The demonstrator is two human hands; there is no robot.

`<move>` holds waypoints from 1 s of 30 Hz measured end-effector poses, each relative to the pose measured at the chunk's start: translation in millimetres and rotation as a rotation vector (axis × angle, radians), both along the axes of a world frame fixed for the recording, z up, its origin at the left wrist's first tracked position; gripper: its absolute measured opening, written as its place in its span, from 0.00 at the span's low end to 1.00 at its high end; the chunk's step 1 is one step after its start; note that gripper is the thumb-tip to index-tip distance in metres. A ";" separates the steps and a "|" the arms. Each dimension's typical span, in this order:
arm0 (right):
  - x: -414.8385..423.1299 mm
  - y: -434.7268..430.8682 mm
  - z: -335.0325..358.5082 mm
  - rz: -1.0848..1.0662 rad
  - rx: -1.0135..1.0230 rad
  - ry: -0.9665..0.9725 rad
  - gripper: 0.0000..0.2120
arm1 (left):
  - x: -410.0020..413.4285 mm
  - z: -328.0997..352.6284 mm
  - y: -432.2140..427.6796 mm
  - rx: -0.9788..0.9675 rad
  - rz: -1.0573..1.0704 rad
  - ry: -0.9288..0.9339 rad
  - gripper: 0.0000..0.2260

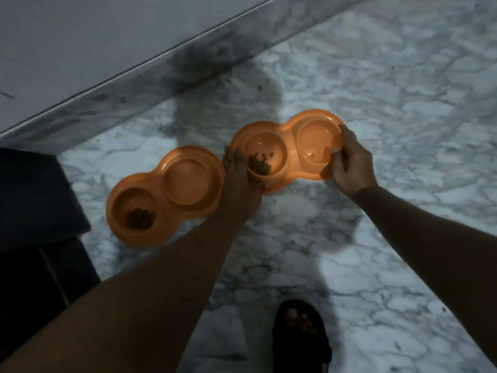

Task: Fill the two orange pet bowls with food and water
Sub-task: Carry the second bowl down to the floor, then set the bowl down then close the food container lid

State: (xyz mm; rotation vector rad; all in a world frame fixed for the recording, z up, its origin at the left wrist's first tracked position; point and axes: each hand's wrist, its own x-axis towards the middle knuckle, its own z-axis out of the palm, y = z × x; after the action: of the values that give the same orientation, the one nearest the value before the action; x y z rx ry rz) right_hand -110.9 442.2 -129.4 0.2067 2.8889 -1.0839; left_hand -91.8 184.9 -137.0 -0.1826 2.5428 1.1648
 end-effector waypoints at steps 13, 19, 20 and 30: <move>12.8 -12.7 0.8 0.015 0.052 -0.100 0.33 | 2.7 -1.9 1.4 -0.087 -0.022 -0.003 0.58; 36.3 -58.5 66.3 0.207 0.150 -0.214 0.36 | 23.4 79.8 -26.5 -0.203 -0.209 0.020 0.54; 37.9 -68.6 78.1 0.220 0.148 -0.219 0.35 | 24.9 89.5 -29.1 -0.221 -0.230 0.011 0.54; 70.3 -163.4 334.4 0.214 0.090 -0.210 0.33 | 51.2 350.1 -95.5 -0.390 -0.328 0.177 0.49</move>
State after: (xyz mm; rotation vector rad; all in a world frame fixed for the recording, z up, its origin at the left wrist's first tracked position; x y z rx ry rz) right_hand -40.6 278.8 204.9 0.0124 2.6988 -0.8442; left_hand -40.6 89.4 213.1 0.2499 2.7933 0.5815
